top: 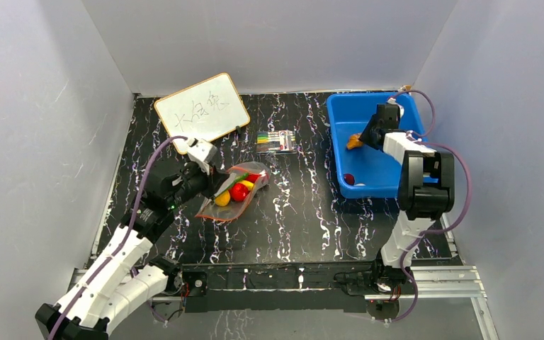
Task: Place the food in the zip-top bag and seal the zipper
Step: Pick up the fake seafood from the bin, then place the fake seafood in the zipper food storage bag, then adjust the bin at the center of the board, then pick up the fake vegetable from the bin.
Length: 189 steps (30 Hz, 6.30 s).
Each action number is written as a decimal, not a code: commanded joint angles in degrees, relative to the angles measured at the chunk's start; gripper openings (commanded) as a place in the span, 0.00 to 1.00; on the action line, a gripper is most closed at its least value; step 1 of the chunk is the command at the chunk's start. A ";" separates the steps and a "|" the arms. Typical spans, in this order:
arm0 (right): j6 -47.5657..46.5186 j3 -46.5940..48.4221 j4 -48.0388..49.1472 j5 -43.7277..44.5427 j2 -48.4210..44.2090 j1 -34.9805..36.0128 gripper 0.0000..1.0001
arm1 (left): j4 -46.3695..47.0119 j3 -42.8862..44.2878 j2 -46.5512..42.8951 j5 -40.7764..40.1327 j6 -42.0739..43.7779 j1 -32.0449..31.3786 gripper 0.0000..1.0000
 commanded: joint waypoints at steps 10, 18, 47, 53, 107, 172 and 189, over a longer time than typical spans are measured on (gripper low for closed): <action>-3.86 -2.52 -6.05 4.73 -19.51 -0.27 0.07 | -8.61 13.60 7.78 -3.92 -4.80 -0.08 0.00; -5.01 -1.66 -9.72 -0.73 -27.92 1.28 0.05 | -12.32 20.22 13.12 -3.61 -10.02 -0.14 0.00; 4.96 5.41 -7.43 -7.09 -35.74 41.50 0.06 | -14.79 25.14 18.06 -14.12 -5.13 -0.13 0.00; 5.77 6.42 -8.07 -6.67 -32.46 49.09 0.08 | -12.84 22.22 17.61 -8.65 -8.08 -0.13 0.00; -7.93 13.55 -23.74 7.86 -33.56 52.00 0.57 | 5.08 4.26 8.37 5.86 -13.02 -0.11 0.00; -2.96 8.83 -25.76 5.79 -20.43 13.77 0.66 | 2.05 -3.12 4.54 1.66 -2.38 -0.14 0.00; -6.60 0.81 -30.67 2.25 -21.76 4.73 0.59 | -2.30 4.93 11.17 -13.57 -15.88 -0.12 0.00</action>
